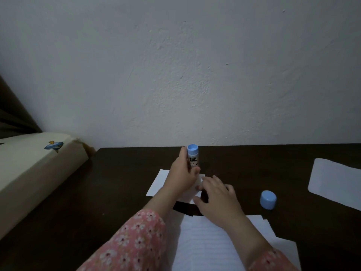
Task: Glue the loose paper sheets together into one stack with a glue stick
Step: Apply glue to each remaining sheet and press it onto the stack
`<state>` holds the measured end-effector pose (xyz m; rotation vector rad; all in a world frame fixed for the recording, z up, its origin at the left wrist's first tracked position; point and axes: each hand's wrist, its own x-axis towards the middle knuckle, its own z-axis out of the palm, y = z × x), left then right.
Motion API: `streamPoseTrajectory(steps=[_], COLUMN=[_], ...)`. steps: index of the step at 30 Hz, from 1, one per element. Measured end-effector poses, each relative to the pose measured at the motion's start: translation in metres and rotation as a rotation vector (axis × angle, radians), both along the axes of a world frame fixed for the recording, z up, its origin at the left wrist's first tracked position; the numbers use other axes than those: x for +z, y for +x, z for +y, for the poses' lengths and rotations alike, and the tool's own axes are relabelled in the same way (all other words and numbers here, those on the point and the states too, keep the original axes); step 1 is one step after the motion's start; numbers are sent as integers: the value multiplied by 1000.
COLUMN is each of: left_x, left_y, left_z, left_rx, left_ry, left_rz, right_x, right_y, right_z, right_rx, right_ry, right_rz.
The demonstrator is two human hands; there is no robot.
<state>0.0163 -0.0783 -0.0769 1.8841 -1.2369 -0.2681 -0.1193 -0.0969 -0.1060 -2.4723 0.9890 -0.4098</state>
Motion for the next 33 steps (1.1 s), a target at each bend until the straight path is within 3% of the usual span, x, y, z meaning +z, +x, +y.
streamPoseTrajectory(steps=[16,29,31,33], left_x=[3,1,0,2], left_y=[47,77,79,78], left_z=[21,36,41,51], left_rx=[24,186,293,483], left_ry=[76,76,-2,-238], left_rz=[-48,112,213,485], right_x=[-6,-4,-4,-5], right_y=[3,1,1,1], right_z=[-1,0,0,0], right_rx=[-32,-13,-12,-10], right_ry=[-19,-22,-28,-38], right_rz=[-9,14,15,19])
